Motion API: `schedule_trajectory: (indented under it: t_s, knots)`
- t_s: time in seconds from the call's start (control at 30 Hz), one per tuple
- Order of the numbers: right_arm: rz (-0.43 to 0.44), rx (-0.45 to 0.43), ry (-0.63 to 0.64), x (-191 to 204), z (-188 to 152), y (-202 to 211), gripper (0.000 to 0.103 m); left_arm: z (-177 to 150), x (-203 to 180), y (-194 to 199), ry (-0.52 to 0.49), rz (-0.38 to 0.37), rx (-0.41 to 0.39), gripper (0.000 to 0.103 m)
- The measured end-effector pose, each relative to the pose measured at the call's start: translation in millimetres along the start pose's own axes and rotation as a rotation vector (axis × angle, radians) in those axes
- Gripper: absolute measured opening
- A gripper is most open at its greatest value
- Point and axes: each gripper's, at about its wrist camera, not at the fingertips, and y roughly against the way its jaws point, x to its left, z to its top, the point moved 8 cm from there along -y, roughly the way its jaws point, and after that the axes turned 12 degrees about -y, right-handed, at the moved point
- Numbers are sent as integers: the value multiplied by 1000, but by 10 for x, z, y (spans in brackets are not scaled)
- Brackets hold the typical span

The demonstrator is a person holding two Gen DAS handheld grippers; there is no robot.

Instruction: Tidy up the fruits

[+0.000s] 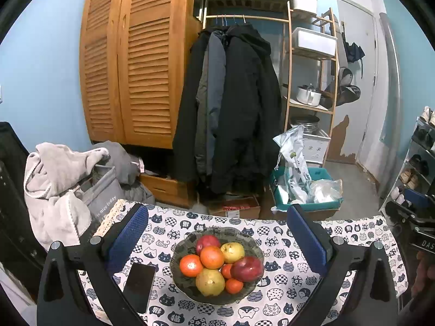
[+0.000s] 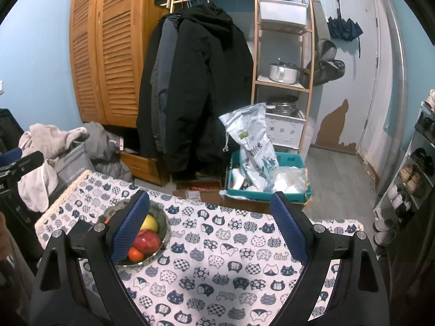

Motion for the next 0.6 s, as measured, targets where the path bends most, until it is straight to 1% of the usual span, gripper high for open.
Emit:
schedule_trajectory:
  t_s: [0.6]
  knots:
    - [0,0,-1,-3,4,2,89,8,-9,1,-2,0,1,103]
